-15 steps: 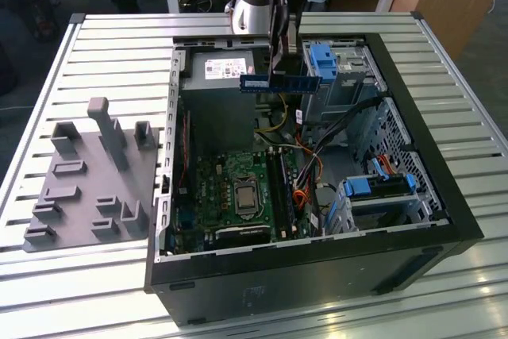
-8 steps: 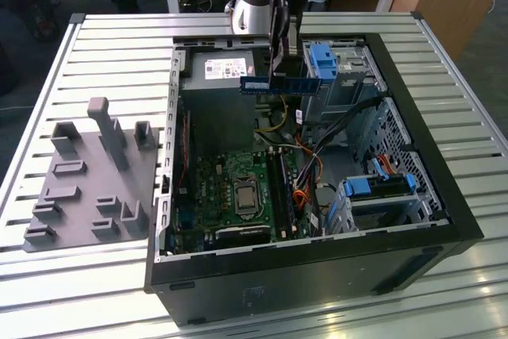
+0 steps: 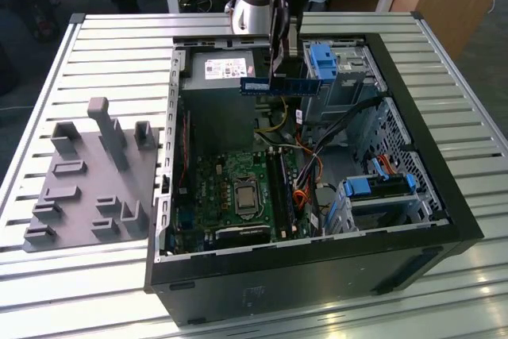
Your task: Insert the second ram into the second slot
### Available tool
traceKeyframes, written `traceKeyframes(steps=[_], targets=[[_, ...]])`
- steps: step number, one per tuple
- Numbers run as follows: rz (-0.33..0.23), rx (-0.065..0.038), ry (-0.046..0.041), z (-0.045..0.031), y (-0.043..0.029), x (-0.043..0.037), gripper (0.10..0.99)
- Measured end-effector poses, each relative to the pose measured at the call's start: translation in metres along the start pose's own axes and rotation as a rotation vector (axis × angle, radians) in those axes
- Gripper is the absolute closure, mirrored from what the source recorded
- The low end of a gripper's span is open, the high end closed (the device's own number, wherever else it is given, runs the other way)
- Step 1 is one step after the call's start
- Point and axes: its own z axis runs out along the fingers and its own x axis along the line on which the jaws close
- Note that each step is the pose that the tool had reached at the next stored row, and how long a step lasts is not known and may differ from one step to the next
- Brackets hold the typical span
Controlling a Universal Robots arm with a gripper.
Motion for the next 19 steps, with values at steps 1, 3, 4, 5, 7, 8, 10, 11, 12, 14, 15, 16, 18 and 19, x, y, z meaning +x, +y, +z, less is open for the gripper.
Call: traceKeyframes(steps=[1,3,4,5,7,8,10,11,12,14,15,16,18,19], targets=[[0.000,0.000,-0.0001,0.0000,0.0000,0.0003,0.949],[0.000,0.000,0.0000,0.0000,-0.0001,0.0010,0.949],[0.000,0.000,0.0000,0.0000,-0.0001,0.0014,0.949],[0.000,0.000,0.0000,0.0000,-0.0001,0.0018,0.949],[0.000,0.000,0.0000,0.0000,-0.0001,0.0025,0.949],[0.000,0.000,0.0000,0.0000,-0.0001,0.0029,0.949],[0.000,0.000,0.0001,0.0000,-0.0002,0.0035,0.949],[0.000,0.000,0.0001,0.0000,-0.0002,0.0039,0.949],[0.000,0.000,0.0001,0.0000,-0.0002,0.0043,0.949],[0.000,0.000,0.0002,0.0000,-0.0003,0.0049,0.949],[0.000,0.000,0.0001,0.0000,-0.0003,0.0053,0.949],[0.000,0.000,0.0002,-0.0001,-0.0003,0.0057,0.949],[0.000,0.000,0.0002,-0.0001,-0.0004,0.0064,0.949],[0.000,0.000,0.0003,-0.0001,-0.0004,0.0068,0.949]])
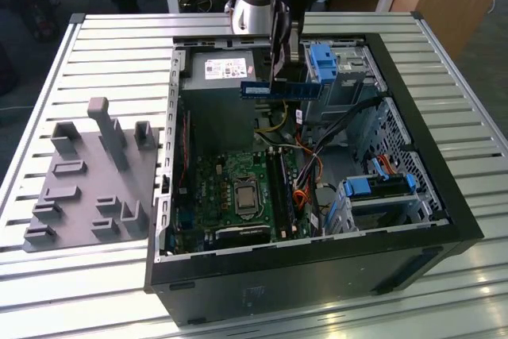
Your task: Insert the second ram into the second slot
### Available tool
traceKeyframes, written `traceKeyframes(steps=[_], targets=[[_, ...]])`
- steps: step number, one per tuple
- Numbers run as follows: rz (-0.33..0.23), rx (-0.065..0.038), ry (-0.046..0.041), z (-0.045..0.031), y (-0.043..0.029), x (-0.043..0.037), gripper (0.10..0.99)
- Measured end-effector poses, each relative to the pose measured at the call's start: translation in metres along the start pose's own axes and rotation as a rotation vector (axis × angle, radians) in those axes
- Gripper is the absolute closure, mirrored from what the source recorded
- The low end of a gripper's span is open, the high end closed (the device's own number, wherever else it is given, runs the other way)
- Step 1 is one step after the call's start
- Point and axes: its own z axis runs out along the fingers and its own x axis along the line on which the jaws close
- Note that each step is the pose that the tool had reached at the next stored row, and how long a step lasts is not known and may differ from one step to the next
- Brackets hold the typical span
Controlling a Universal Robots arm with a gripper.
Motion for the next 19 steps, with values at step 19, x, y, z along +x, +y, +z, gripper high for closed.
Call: traceKeyframes(steps=[19], targets=[[0.000,0.000,0.0006,-0.0001,-0.0007,0.0122,0.949]])
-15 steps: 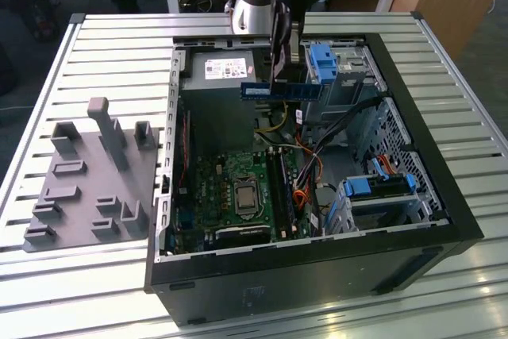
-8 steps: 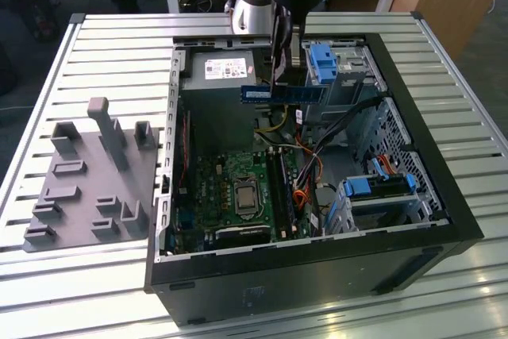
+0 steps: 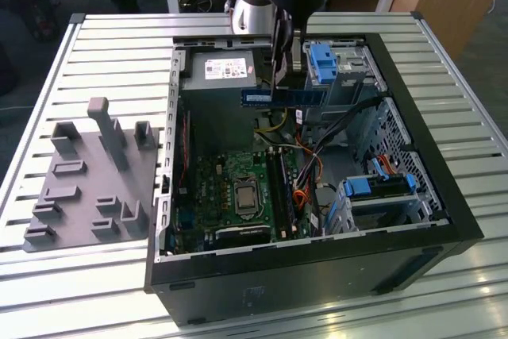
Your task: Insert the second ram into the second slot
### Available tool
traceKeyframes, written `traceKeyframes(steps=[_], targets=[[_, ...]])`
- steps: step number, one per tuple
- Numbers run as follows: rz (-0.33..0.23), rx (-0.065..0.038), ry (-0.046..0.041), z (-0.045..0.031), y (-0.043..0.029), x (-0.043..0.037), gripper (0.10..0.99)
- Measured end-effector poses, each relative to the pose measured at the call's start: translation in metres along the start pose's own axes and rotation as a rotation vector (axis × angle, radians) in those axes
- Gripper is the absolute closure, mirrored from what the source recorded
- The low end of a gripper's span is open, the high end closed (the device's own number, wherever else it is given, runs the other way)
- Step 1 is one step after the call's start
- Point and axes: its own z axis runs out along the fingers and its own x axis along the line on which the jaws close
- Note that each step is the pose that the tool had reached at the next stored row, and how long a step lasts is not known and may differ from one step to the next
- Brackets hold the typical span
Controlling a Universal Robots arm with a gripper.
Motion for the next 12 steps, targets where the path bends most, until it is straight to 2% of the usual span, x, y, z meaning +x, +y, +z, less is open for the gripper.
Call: traceKeyframes(steps=[8,12], targets=[[0.000,0.000,-0.0001,0.0000,-0.0004,0.0080,0.949],[0.000,0.000,0.0011,0.0000,-0.0005,0.0092,0.949]])
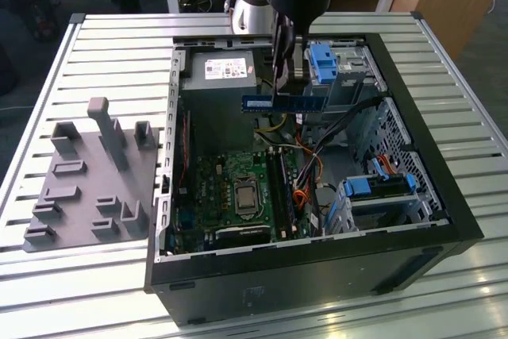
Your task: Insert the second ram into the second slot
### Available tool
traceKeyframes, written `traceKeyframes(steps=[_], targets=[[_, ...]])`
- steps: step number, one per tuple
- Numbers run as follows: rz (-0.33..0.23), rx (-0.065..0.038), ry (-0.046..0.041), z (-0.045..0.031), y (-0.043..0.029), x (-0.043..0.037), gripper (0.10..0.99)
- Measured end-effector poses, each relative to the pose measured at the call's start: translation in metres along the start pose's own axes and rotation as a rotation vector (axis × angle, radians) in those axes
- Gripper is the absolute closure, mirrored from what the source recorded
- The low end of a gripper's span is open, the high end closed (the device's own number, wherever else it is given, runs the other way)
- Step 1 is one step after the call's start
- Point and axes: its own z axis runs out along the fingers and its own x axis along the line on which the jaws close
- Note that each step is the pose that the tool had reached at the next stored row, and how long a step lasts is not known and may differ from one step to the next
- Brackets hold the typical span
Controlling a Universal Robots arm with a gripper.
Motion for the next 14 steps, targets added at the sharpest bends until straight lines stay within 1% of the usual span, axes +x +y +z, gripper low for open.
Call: traceKeyframes(steps=[3,5,14], targets=[[0.003,0.000,0.0006,0.0000,0.0000,0.0002,0.949],[0.017,0.000,0.0006,0.0000,0.0000,0.0002,0.949],[0.124,0.001,-0.0026,0.0004,0.0000,0.0002,0.949]])
